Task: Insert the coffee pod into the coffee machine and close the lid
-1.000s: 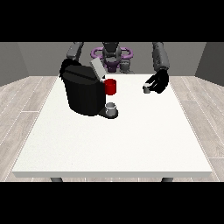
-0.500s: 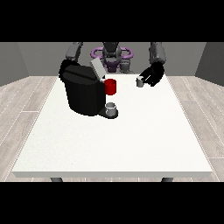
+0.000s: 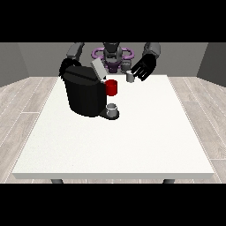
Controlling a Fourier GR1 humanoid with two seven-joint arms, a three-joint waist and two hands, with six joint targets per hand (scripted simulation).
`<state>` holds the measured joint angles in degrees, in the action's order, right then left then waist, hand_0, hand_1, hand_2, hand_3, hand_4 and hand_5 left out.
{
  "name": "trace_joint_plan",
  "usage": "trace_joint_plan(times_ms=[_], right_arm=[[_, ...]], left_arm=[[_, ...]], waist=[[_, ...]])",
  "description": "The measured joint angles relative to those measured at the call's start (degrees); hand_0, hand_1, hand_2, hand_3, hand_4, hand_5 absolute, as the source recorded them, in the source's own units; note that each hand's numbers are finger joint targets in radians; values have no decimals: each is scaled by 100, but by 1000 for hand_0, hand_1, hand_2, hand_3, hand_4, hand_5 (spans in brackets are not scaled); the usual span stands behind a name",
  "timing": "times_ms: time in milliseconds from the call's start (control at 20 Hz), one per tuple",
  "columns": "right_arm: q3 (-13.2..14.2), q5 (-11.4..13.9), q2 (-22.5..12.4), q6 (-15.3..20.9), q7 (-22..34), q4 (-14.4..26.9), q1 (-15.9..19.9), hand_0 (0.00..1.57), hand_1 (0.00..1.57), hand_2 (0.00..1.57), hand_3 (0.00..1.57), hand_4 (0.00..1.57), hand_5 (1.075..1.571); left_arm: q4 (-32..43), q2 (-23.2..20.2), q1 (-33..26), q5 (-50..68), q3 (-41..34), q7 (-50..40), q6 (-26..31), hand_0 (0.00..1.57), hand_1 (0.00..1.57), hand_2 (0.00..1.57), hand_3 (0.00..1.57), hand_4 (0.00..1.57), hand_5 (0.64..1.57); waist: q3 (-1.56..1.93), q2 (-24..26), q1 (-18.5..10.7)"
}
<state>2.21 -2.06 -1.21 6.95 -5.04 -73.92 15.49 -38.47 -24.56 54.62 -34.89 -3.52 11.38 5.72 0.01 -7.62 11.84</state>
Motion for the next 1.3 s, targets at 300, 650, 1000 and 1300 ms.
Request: trace_joint_plan(times_ms=[300,650,1000,1300], right_arm=[[-188,103,36,54,261,-296,191,0,0,0,0,511,1571],[-221,192,-28,151,172,-391,303,0,0,0,0,520,1571],[-72,134,-104,180,223,-455,348,0,0,0,0,481,1571],[-57,121,-79,219,276,-509,299,0,0,0,0,525,1571]], left_arm=[[138,-196,594,98,-277,-338,153,1282,1282,1332,1269,479,1571],[171,-328,1059,57,-356,-435,221,1281,1281,1306,1226,501,1571],[197,-208,1071,-31,-317,-404,155,1292,1292,1315,1222,498,1571],[264,-175,1188,-71,-328,-485,213,1229,1229,1283,1207,511,1571]], waist=[[-1,-163,332],[0,-485,494],[0,-563,489],[0,-591,529]])
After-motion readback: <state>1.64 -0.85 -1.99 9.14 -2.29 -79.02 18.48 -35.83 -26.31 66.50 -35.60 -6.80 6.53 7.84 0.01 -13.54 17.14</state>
